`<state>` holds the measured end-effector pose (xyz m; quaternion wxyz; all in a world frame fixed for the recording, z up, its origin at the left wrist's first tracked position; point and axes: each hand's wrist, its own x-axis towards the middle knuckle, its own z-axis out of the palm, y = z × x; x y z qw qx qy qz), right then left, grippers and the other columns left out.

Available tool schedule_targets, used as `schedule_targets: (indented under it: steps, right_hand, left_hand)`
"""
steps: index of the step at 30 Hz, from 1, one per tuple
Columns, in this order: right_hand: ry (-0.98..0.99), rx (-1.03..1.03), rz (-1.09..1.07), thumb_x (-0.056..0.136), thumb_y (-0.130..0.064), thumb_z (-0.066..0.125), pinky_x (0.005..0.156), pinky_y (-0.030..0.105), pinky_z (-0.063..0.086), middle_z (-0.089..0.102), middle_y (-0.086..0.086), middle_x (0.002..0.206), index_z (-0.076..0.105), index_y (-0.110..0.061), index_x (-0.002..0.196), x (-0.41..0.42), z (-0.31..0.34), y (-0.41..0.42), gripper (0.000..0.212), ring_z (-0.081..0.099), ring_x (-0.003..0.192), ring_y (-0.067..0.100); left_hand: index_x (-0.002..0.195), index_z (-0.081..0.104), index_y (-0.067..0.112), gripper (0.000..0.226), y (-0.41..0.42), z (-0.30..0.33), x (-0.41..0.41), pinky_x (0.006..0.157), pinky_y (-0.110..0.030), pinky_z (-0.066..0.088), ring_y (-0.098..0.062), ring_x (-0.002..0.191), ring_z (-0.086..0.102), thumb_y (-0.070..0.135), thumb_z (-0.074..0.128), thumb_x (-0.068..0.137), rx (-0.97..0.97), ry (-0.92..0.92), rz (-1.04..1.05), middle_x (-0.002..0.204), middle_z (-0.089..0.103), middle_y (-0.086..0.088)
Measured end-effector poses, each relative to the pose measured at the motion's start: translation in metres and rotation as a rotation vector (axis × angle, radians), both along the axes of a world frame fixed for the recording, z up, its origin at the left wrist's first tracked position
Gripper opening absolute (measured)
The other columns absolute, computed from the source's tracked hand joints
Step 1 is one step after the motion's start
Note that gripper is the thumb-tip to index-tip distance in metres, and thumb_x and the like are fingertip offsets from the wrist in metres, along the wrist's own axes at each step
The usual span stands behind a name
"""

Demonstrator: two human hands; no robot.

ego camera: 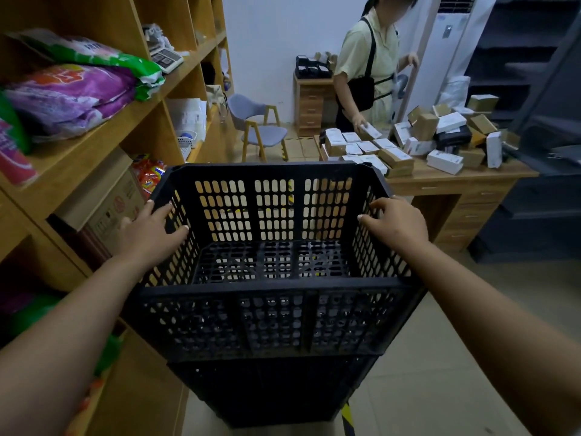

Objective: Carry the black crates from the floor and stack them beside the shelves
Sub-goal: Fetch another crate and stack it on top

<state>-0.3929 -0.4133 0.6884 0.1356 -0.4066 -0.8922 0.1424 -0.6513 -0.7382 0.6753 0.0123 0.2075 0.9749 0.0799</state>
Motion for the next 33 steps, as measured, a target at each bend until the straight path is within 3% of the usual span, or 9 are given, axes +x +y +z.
schedule_targets:
  steps: [5, 10, 22, 27, 33]
  right_hand:
    - [0.033, -0.002, 0.025, 0.084, -0.056, 0.058, 0.087, 0.041, 0.051, 0.058, 0.008, 0.129, 0.058, -0.022, 0.128, 0.002, -0.001, 0.002, 0.055, 0.057, 0.113, 0.028]
    - [0.009, 0.007, 0.025, 0.083, -0.060, 0.056, 0.091, 0.046, 0.051, 0.052, 0.011, 0.137, 0.061, -0.025, 0.126, 0.002, -0.006, 0.002, 0.056, 0.054, 0.117, 0.034]
    - [-0.097, 0.094, 0.042, 0.088, -0.055, 0.054, 0.096, 0.044, 0.044, 0.040, 0.017, 0.147, 0.063, -0.019, 0.122, -0.002, -0.006, 0.002, 0.050, 0.048, 0.121, 0.042]
    - [-0.160, 0.110, 0.036, 0.088, -0.058, 0.052, 0.099, 0.046, 0.043, 0.034, 0.015, 0.151, 0.056, -0.023, 0.132, -0.001, -0.006, -0.001, 0.056, 0.043, 0.126, 0.043]
    - [-0.252, 0.014, 0.118, 0.086, -0.062, 0.053, 0.105, 0.049, 0.040, 0.010, 0.009, 0.161, 0.035, -0.030, 0.147, 0.016, -0.002, -0.006, 0.071, 0.029, 0.139, 0.041]
  left_hand:
    - [0.150, 0.027, 0.028, 0.069, -0.006, 0.000, -0.009, 0.113, -0.050, 0.026, -0.040, 0.139, 0.029, 0.061, 0.041, 0.090, 0.007, 0.012, -0.029, 0.159, 0.020, -0.007]
    - [0.149, 0.027, 0.032, 0.069, -0.004, -0.003, 0.001, 0.108, -0.054, 0.030, -0.049, 0.134, 0.029, 0.064, 0.041, 0.089, -0.001, 0.043, 0.024, 0.160, 0.019, -0.002]
    - [0.149, 0.026, 0.032, 0.072, -0.003, 0.000, 0.009, 0.108, -0.052, 0.028, -0.046, 0.136, 0.027, 0.067, 0.037, 0.087, -0.068, 0.046, 0.039, 0.161, 0.015, -0.002]
    - [0.150, 0.024, 0.032, 0.074, -0.003, 0.002, 0.010, 0.109, -0.052, 0.026, -0.046, 0.137, 0.024, 0.068, 0.038, 0.087, -0.067, 0.033, 0.027, 0.161, 0.013, -0.003]
    - [0.154, 0.007, 0.028, 0.085, -0.015, 0.007, 0.012, 0.110, -0.052, 0.028, -0.045, 0.142, 0.017, 0.069, 0.040, 0.087, -0.096, -0.057, -0.049, 0.163, -0.002, -0.001]
